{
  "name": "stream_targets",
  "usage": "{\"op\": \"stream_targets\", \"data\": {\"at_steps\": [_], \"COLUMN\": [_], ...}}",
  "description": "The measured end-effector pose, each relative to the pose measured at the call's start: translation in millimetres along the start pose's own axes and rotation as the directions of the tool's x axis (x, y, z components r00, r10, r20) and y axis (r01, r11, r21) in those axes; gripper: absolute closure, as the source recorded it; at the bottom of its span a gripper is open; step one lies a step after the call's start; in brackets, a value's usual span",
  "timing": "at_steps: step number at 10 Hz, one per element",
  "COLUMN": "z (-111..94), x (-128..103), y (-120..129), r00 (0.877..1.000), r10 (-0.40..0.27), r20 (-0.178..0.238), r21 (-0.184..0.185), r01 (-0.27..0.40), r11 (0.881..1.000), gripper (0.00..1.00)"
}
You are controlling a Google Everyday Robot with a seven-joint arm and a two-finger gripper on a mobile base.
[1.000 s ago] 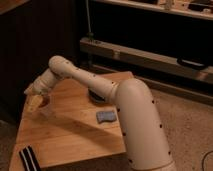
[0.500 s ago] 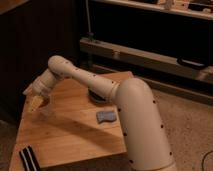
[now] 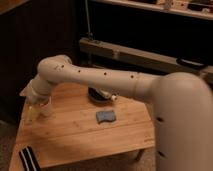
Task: Place the eraser on the white sponge
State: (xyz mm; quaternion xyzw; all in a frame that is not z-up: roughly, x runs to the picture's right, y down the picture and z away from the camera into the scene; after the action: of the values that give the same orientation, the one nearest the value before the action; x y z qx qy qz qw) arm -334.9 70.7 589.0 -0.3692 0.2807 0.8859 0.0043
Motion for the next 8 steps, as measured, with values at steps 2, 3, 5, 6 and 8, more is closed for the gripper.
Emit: {"op": "stream_targets", "data": {"at_steps": [2,3,5,6,8], "z": [-1.6,-1.2,-1.0,-5.1,-14.8], "x": [-1.3,-6.2,-19.8,-26.6,-38.1], "y": [-9.7,-12.6,-18.6,-22.6,-32.0], "r00": [0.983,0.970,0.879,0.795,0.643], "r10": [0.169,0.212,0.380,0.493,0.638], "r20": [0.075,0.122,0.288,0.354,0.424], "r21": [-0.085,-0.117,-0.200,-0.269,-0.382], "r01": [-0.162,-0.198,-0.333,-0.418,-0.513], "r11": [0.983,0.973,0.922,0.868,0.769], "gripper": [0.20,0.20,0.20,0.20,0.20]}}
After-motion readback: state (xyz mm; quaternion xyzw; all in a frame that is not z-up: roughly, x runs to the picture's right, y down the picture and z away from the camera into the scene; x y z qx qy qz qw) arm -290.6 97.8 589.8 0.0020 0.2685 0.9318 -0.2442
